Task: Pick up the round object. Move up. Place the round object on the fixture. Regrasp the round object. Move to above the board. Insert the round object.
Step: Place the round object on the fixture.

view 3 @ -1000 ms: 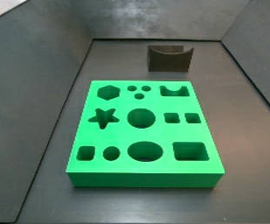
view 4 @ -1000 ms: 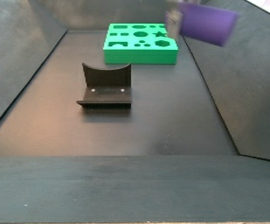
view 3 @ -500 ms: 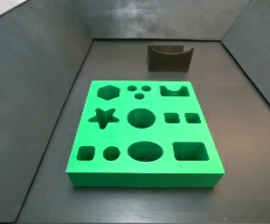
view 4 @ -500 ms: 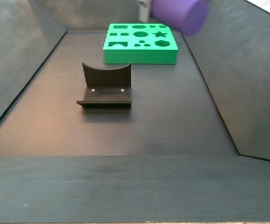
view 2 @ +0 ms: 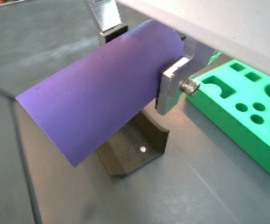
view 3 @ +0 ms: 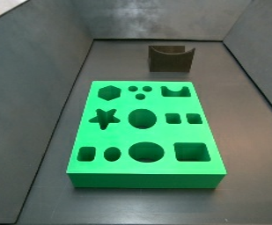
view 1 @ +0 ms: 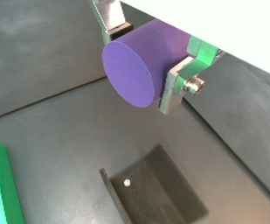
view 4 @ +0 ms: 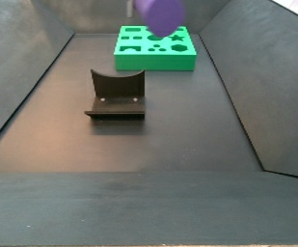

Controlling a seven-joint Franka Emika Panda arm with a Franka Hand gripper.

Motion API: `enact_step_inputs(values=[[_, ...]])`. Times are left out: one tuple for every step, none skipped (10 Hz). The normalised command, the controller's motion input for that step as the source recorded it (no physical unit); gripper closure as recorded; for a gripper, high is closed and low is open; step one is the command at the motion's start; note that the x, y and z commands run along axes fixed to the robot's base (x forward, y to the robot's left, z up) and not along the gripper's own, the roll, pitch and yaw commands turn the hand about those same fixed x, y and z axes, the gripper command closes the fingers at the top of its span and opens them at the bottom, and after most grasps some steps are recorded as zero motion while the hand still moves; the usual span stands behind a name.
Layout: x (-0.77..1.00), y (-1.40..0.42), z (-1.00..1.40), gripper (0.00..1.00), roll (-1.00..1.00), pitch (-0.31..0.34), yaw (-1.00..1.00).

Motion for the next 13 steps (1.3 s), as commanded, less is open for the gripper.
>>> enact_step_inputs(values=[[0.40, 0.01, 0.02, 1.00, -0.19, 0.120, -0.61], [0.33, 0.01, 0.02, 1.00, -0.17, 0.110, -0.46], [0.18, 0.01, 0.01, 1.00, -0.13, 0.096, -0.26], [0.68, -0.45, -0.48, 1.00, -1.00, 0.051, -0.17], [0.60, -0.36, -0.43, 1.00, -1.00, 0.045, -0.15], [0.57, -0.23, -0.33, 1.00, -1.00, 0.040, -0.15], [0.44, -0.10, -0.14, 1.00, -1.00, 0.044, -0.15], [0.31, -0.05, -0.07, 1.00, -1.00, 0.062, -0.16], [0.21, -0.01, -0.05, 1.00, -1.00, 0.073, -0.16], [0.09, 0.01, -0.03, 1.00, -1.00, 0.068, -0.17], [0.06, 0.02, -0.01, 1.00, -1.00, 0.050, -0.18], [0.06, 0.03, -0.01, 1.00, -0.83, 0.032, -0.16], [0.07, 0.03, -0.02, 1.00, -0.64, 0.024, -0.14]])
